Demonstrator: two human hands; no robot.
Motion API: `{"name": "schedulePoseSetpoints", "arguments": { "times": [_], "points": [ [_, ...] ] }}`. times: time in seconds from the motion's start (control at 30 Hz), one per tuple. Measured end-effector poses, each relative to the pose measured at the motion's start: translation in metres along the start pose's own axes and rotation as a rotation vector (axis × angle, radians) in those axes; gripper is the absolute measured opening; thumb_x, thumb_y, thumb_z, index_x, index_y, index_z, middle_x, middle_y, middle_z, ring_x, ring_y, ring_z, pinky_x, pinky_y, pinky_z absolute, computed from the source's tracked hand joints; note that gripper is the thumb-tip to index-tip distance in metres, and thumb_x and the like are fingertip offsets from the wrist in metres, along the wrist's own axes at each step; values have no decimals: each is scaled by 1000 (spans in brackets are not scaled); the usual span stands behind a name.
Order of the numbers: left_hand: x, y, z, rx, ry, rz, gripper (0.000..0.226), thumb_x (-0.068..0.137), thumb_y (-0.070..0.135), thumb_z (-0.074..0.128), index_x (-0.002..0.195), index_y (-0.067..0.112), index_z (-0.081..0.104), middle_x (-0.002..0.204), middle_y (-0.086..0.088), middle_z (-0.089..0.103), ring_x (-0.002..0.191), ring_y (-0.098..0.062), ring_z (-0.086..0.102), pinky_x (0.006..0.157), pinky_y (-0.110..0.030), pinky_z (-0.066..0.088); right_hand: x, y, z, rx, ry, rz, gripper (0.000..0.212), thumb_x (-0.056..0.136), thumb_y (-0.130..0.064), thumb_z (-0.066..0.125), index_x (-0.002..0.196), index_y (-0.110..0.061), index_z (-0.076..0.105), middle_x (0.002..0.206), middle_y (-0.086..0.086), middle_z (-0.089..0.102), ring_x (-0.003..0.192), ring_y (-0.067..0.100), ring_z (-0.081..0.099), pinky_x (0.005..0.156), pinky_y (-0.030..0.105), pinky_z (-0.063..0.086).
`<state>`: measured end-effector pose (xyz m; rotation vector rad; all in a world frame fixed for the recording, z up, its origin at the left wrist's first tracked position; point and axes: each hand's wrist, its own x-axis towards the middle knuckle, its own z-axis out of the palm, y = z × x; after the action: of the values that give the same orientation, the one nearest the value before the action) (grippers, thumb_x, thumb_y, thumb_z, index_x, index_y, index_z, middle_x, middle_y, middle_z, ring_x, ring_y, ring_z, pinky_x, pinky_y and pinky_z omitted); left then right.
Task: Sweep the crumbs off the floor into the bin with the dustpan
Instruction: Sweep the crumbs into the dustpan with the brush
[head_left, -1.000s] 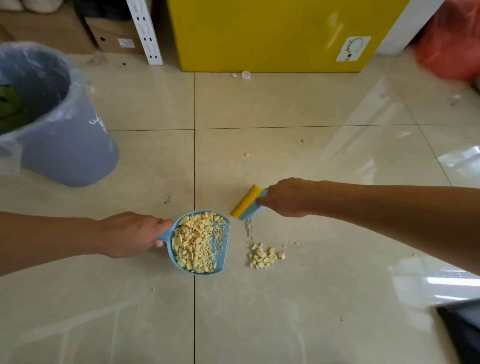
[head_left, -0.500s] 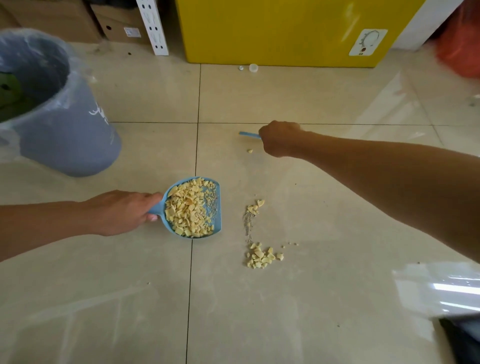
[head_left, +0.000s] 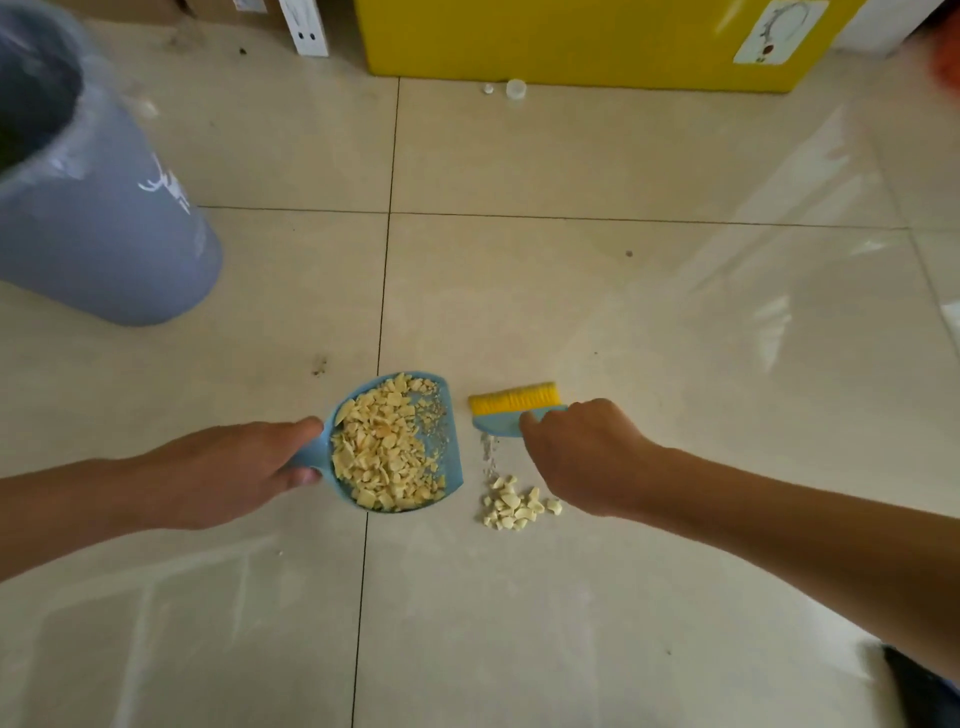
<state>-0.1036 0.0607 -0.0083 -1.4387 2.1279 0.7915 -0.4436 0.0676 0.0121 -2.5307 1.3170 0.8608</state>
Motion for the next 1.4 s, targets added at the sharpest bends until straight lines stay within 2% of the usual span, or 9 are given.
{"name": "schedulePoseSetpoints", "arguments": {
  "times": [0.13, 0.23, 0.3, 0.4, 0.77, 0.97, 1.07, 1.23, 1.4],
  "points": [
    [-8, 0, 19, 9, -83, 46, 23, 98, 51, 45, 107, 31, 39, 103, 12, 58, 89, -10, 58, 84, -31, 50, -23, 5, -2, 19, 173, 112, 22, 75, -18, 64, 97, -20, 61, 52, -2, 45, 40, 23, 50, 41, 24, 19],
    [-9, 5, 32, -10, -79, 93, 16, 97, 49, 45, 102, 35, 37, 101, 13, 57, 87, -9, 58, 81, -33, 52, -34, 29, -6, 61, 275, 243, 34, 91, -16, 40, 122, -23, 52, 71, 1, 56, 61, 30, 60, 50, 31, 30],
    [-10, 13, 38, -17, -59, 97, 15, 98, 47, 45, 102, 36, 36, 99, 14, 55, 86, -9, 57, 80, -33, 52, -33, 41, 1, 71, 318, 307, 34, 92, -16, 37, 123, -23, 51, 66, 0, 46, 57, 31, 51, 51, 31, 31],
    [-12, 24, 42, -77, -22, 68, 14, 98, 43, 48, 100, 36, 36, 92, 15, 52, 82, -9, 55, 77, -31, 50, -24, 31, 22, 84, 275, 303, 32, 91, -16, 39, 120, -21, 53, 78, 2, 61, 64, 30, 63, 51, 30, 32],
    [-21, 22, 54, -131, 19, 48, 18, 97, 41, 53, 97, 31, 38, 90, 10, 54, 80, -14, 54, 69, -31, 48, -39, -41, 43, 60, 224, 101, 29, 58, -9, 69, 86, -15, 67, 40, -3, 47, 26, 24, 37, 47, 18, 0],
    [-27, 14, 57, -52, -20, 94, 16, 97, 41, 53, 104, 31, 42, 95, 15, 52, 84, -11, 55, 72, -29, 48, -75, -7, 34, 133, 249, 213, 48, 92, -16, 39, 137, -30, 43, 81, 4, 66, 71, 32, 68, 54, 30, 33],
    [-21, 13, 55, -15, -44, 92, 16, 97, 41, 52, 98, 32, 39, 91, 14, 52, 80, -10, 54, 66, -27, 42, -92, 23, 29, 267, 161, 420, 37, 94, -15, 36, 126, -27, 50, 68, 0, 52, 62, 27, 60, 53, 32, 39],
    [-11, 16, 53, 37, -63, 78, 19, 97, 40, 53, 106, 25, 44, 103, 9, 57, 90, -15, 56, 76, -31, 46, -93, 15, 33, 693, -134, 464, 52, 83, -1, 36, 127, -26, 47, 50, 2, 65, 40, 15, 63, 55, 34, 58],
    [-4, 17, 52, 105, -78, 86, 23, 97, 42, 51, 111, 25, 44, 111, 6, 59, 91, -16, 55, 74, -30, 42, -69, -13, 24, 774, -78, 473, 43, 80, -2, 33, 118, -16, 47, 57, 2, 69, 41, 10, 64, 53, 28, 55]
  ]
}}
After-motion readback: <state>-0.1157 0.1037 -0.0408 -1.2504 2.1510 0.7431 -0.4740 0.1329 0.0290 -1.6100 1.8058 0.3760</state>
